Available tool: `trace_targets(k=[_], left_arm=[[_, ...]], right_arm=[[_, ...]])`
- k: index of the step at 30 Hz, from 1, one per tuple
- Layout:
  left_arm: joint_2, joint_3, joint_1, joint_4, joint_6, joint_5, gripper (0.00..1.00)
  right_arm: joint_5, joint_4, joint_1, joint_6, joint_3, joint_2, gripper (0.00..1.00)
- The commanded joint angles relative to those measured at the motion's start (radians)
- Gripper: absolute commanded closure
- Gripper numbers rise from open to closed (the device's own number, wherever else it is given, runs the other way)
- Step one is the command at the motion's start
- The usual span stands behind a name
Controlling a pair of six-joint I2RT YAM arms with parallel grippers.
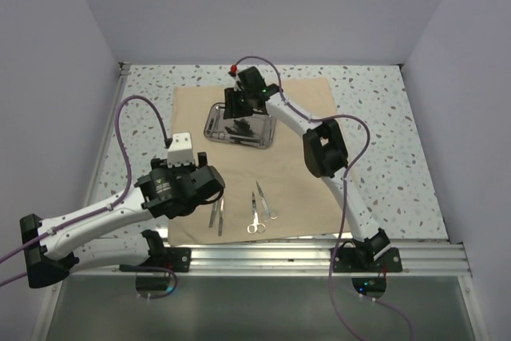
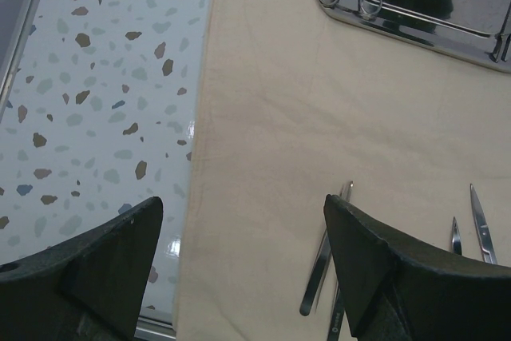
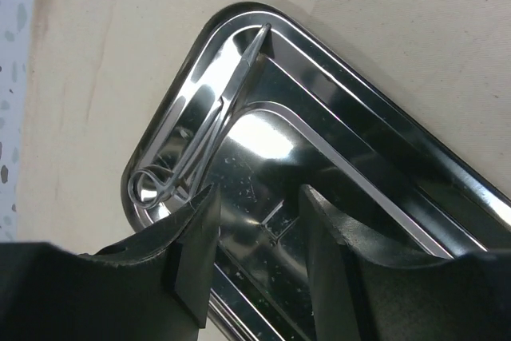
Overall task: Open and lay out the surgical kit
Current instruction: Pick up the medical item from the container.
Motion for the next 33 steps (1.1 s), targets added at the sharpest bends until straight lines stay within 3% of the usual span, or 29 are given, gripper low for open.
trace_targets(k=[1,26,33], left_arm=[[-0.002,0.036,-0.007,-0.008,-0.035,-0.044,0.13],[-0.067,0.023,-0.033,0.059,0.034,-0.009,0.15],[-0.079,0.019,-0.068,0.05,0.023,-0.015,0.15]], right_arm=[[0.012,0.012,0.02,0.017,0.031,-0.007,0.52],[-0.015,0.067,0.083,0.184,0.138,0.191,0.52],[-0.042,0.116,0.085,0.232,0.126,0.228,0.56]])
